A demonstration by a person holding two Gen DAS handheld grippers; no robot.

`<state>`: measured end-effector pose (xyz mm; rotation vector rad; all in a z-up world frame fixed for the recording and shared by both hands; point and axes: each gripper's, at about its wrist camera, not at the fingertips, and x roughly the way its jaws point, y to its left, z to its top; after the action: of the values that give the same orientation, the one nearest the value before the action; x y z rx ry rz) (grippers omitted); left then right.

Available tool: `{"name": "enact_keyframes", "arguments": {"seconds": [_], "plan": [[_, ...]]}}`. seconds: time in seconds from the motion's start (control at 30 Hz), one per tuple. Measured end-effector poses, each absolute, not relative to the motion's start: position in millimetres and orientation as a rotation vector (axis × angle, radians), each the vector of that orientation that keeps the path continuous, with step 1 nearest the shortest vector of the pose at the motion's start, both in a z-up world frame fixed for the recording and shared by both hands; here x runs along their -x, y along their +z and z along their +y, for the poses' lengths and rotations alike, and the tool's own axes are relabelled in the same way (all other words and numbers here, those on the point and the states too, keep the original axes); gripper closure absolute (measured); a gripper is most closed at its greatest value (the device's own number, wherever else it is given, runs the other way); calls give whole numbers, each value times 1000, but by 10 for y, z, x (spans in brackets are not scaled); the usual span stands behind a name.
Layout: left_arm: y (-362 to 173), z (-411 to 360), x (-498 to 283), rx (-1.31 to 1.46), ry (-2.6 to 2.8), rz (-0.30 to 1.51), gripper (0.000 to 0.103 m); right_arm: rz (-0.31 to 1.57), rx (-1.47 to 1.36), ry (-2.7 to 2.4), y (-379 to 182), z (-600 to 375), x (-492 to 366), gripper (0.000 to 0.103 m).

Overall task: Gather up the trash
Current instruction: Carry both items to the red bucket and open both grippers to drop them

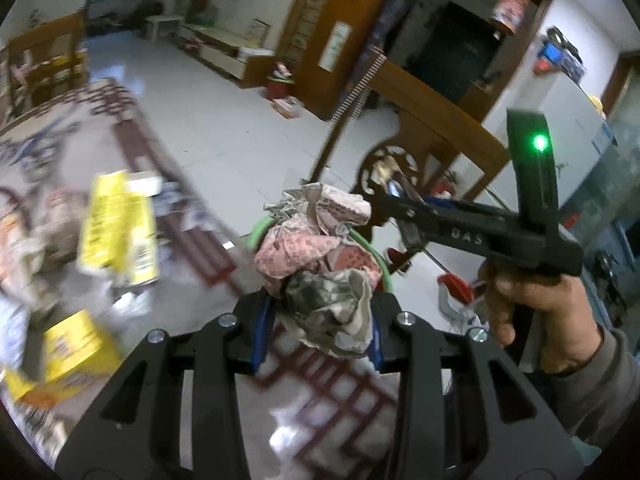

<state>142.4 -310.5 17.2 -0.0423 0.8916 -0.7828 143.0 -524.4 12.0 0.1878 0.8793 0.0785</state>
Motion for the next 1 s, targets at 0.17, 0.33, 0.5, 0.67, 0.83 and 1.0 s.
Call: {"name": "enact_keyframes", "arguments": {"seconds": [0.17, 0.33, 0.5, 0.67, 0.83, 1.0], "plan": [[-10, -3482, -1578, 31, -830, 932, 67, 889, -228, 77, 54, -5409, -1529, 56], [-177, -3652, -1707, 7, -835, 971, 66, 884, -278, 73, -9, -5533, -1567, 56], [-341, -3727, -1852, 14, -823, 1012, 65, 894, -286, 68, -54, -5556, -1621, 56], [-404, -3817, -1902, 12, -823, 1038, 64, 880, -292, 61, -33, -5580, -1650, 56], [-405, -3904, -1921, -9, -838, 1032, 64, 897, -317, 52, -82, -5642, -1668, 56], [-429, -3901, -1899, -14, -822, 1027, 20, 902, -354, 44, -110, -5708, -1661, 53]]}}
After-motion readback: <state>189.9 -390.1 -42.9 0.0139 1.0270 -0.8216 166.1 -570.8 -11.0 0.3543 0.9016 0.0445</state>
